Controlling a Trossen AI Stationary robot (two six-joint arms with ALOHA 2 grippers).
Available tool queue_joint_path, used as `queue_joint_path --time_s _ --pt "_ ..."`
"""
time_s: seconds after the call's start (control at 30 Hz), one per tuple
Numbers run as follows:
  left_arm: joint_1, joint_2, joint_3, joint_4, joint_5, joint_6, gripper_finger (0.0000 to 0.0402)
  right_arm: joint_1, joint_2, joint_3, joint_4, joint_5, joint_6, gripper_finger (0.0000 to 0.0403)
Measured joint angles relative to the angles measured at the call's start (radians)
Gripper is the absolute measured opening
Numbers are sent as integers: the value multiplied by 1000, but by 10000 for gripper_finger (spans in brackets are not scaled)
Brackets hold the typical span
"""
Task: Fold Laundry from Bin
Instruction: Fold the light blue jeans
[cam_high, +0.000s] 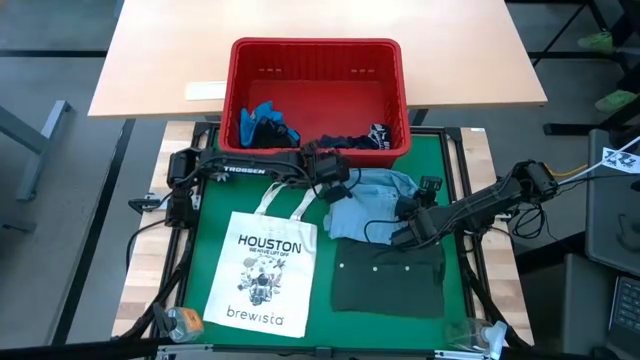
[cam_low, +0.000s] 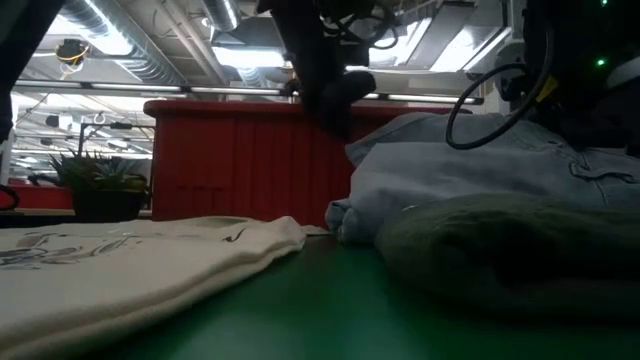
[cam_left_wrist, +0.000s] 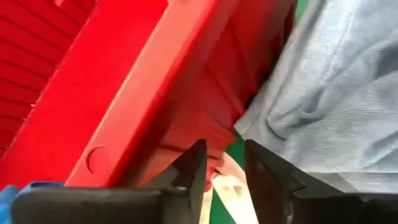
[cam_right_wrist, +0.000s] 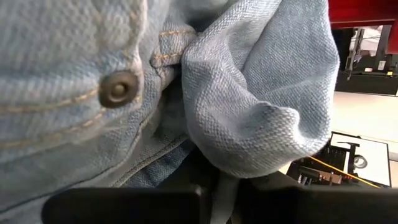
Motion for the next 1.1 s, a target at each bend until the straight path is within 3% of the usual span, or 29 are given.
queue_joint_path --time_s 0.23,0.43,0.53,0.73,0.93,1.1 --pt "-27 0 0 6 14 0 141 0 0 0 -3 8 0 39" --pt "-70 -11 0 5 31 0 142 0 0 1 -66 18 3 106" --pt "-93 -13 2 6 120 0 138 0 0 1 -93 22 0 135" --pt "-141 -13 2 6 315 -2 135 0 -2 2 -92 23 -145 153" --pt "-194 -11 2 12 321 -9 135 0 -2 2 -90 -1 -391 153" --pt "-234 15 2 31 323 -15 135 0 -3 18 -92 -37 -505 153"
